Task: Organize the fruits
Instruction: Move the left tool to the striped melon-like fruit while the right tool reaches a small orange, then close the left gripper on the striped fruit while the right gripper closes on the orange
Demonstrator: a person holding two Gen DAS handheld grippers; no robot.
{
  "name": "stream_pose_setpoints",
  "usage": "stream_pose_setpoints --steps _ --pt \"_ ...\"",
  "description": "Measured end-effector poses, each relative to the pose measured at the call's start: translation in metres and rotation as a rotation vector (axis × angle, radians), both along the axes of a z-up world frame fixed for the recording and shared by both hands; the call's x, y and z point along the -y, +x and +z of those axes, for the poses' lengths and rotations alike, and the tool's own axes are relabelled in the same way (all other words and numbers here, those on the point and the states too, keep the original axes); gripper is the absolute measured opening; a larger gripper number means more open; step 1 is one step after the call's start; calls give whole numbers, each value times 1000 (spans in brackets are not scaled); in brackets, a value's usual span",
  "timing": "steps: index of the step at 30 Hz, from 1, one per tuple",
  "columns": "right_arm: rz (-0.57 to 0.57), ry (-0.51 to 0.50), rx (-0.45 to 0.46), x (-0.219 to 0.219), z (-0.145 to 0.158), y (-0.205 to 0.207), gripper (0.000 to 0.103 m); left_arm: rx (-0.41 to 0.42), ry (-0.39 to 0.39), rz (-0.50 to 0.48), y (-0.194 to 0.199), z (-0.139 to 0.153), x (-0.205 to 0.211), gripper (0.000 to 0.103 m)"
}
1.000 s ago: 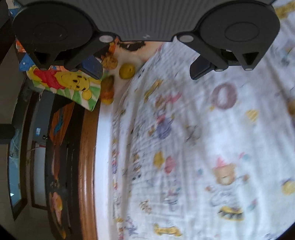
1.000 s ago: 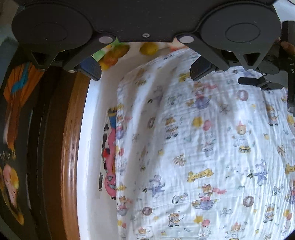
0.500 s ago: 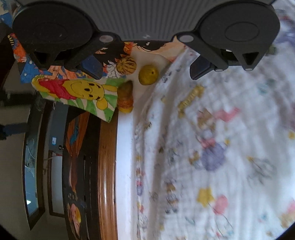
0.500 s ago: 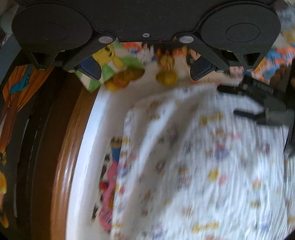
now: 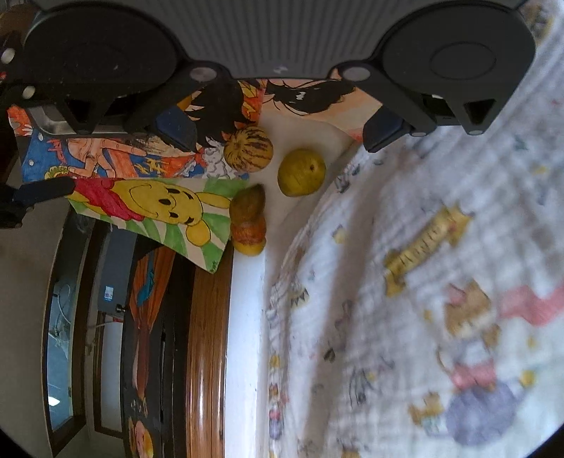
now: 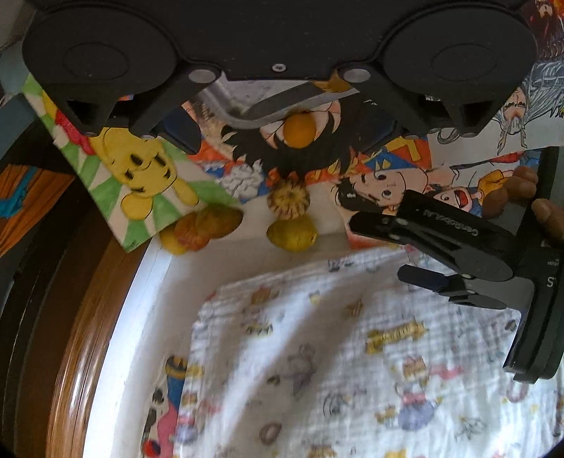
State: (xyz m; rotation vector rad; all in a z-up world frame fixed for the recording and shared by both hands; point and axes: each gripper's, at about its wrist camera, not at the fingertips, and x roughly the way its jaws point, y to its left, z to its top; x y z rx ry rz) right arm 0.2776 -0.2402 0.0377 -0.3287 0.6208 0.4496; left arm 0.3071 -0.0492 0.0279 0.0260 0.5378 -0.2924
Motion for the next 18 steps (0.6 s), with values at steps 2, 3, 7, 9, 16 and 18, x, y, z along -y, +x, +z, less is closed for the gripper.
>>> stream_pose_setpoints --steps 2,3,7,9,16,18 --pt "3 -9 -20 -5 -6 4 90 -27 -10 -17 8 -7 1 103" --pt "5 -18 -29 -8 -10 5 88 -42 -17 -26 11 -11 2 103" --pt "12 -37 -59 -16 -23 11 80 -90 -47 -47 24 -24 4 102" --pt "11 -42 -70 -19 -28 16 76 -108 -70 -40 31 -29 4 102" --pt "15 -51 -101 -25 -41 29 61 -153 -140 -19 53 -41 8 99" --pt "16 -54 -110 -26 -44 32 58 -164 -150 -15 58 -44 10 97"
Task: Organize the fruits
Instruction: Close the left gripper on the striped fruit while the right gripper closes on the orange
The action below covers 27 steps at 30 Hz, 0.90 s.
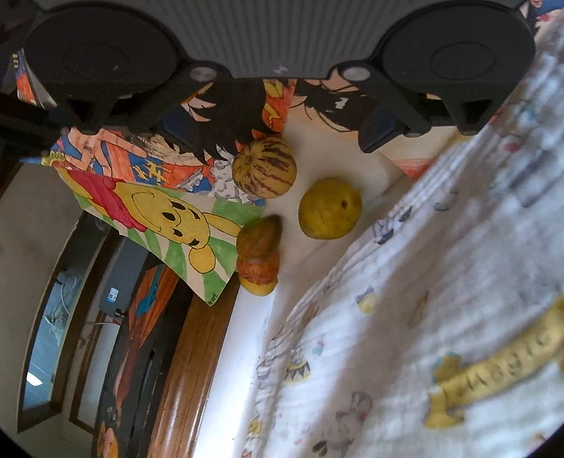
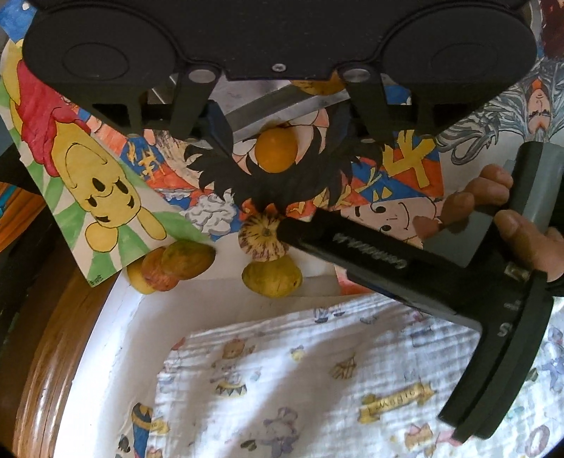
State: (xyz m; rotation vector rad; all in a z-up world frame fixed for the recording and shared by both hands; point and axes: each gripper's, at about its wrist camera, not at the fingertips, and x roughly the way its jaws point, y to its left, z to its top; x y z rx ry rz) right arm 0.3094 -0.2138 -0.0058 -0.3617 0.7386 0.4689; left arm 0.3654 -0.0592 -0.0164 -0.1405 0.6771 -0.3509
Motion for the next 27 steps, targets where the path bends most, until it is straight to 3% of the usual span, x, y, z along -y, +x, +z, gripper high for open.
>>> stream_pose_setpoints --steps 3,23,27 --pt "-2 -2 -8 -1 -4 3 53 -19 -14 -1 8 -4 3 90" --pt "0 -13 -35 -8 -14 16 41 -74 -44 41 36 -17 18 85" --pt "-5 -16 -33 -7 -14 17 37 -95 -48 51 40 -19 20 78"
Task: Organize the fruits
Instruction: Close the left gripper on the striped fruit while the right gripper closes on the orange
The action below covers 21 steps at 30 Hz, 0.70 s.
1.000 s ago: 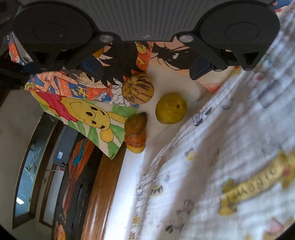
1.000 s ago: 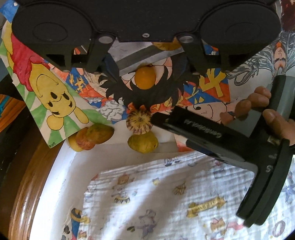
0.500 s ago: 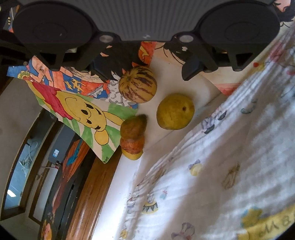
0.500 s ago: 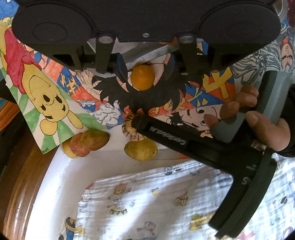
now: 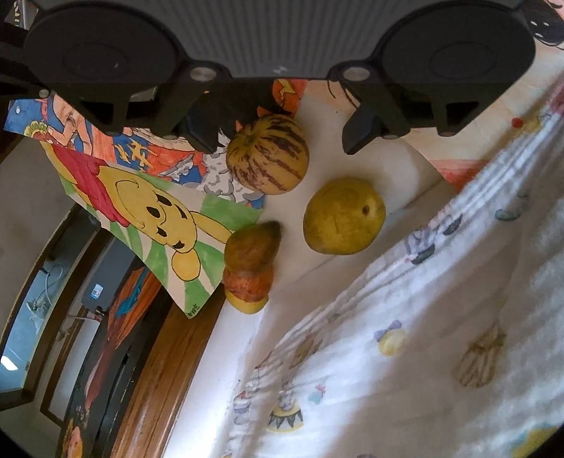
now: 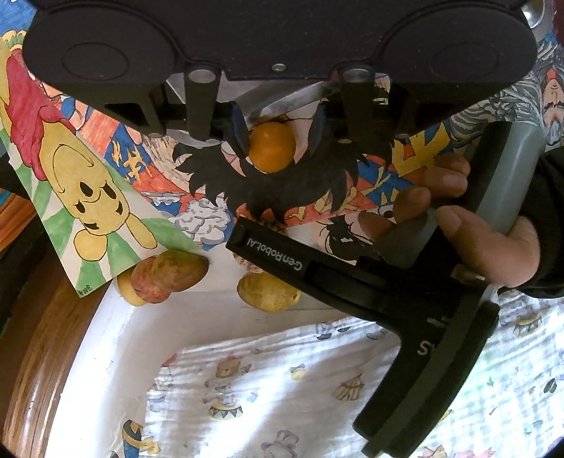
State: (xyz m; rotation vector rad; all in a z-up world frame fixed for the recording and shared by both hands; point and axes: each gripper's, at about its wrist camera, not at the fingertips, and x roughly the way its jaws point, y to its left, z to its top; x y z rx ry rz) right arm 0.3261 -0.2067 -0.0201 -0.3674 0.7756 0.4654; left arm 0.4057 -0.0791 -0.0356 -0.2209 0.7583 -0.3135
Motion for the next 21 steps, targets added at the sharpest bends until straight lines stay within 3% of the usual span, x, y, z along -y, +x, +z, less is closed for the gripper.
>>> stream_pose_setpoints --steps 11,13,21 --pt "-16 -9 -3 1 -1 2 33 -34 -44 3 6 -2 -1 62" --pt "-18 -9 -4 1 -1 2 33 -42 -61 -2 7 -2 -1 55" --pt "-16 -10 -7 2 -2 4 32 -36 -61 -9 0 -2 -3 53"
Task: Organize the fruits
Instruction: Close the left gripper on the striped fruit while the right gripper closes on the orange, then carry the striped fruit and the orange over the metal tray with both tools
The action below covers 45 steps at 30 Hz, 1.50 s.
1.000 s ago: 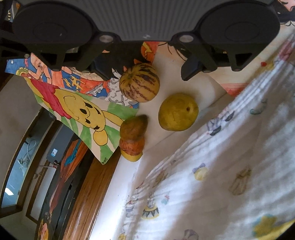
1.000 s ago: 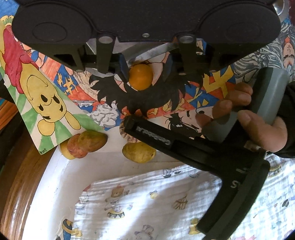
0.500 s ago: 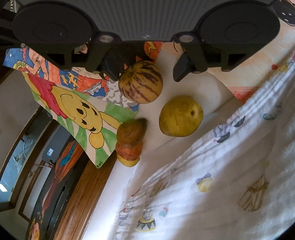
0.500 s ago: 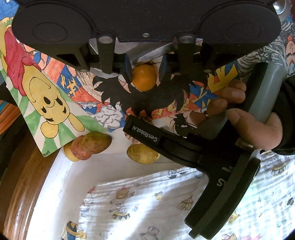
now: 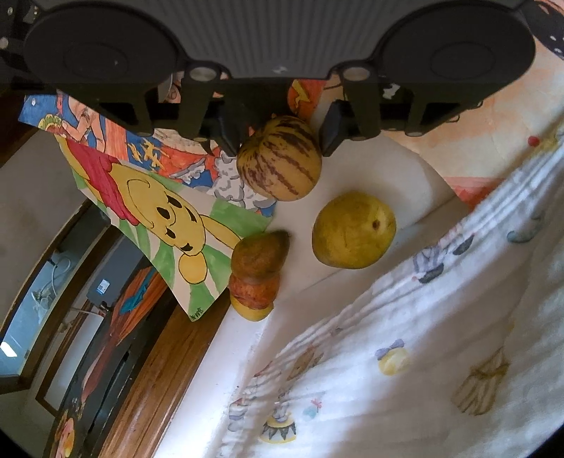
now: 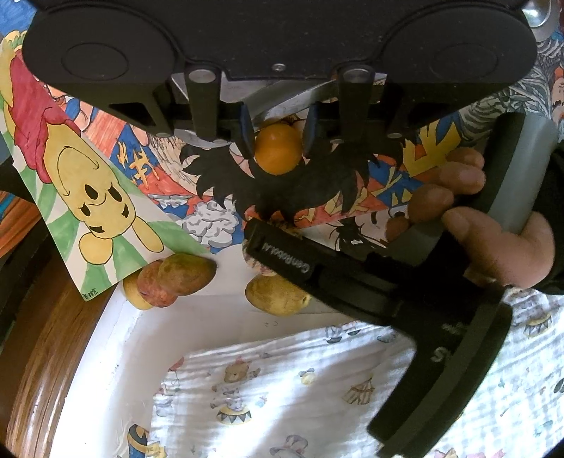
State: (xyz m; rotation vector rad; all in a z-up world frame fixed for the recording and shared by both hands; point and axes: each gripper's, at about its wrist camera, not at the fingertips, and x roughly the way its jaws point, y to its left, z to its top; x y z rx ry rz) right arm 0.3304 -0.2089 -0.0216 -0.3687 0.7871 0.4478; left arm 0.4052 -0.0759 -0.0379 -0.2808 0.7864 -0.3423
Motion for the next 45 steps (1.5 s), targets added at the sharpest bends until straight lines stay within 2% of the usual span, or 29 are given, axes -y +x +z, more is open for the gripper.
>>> stream_pose_setpoints --steps 5,16,23,35,45 --pt "-2 -14 -14 -1 -2 4 37 0 3 -3 -6 1 -5 53" --pt "0 -11 -16 1 -2 5 32 7 15 -11 -29 4 -17 53" --pt "26 -4 8 -2 3 -11 32 49 21 -30 -59 11 -24 53" --pt "-5 30 64 12 31 -39 32 103 6 -35 -99 28 -27 53" --pt "-81 74 130 46 55 -73 32 151 17 -72 -124 50 -7 53"
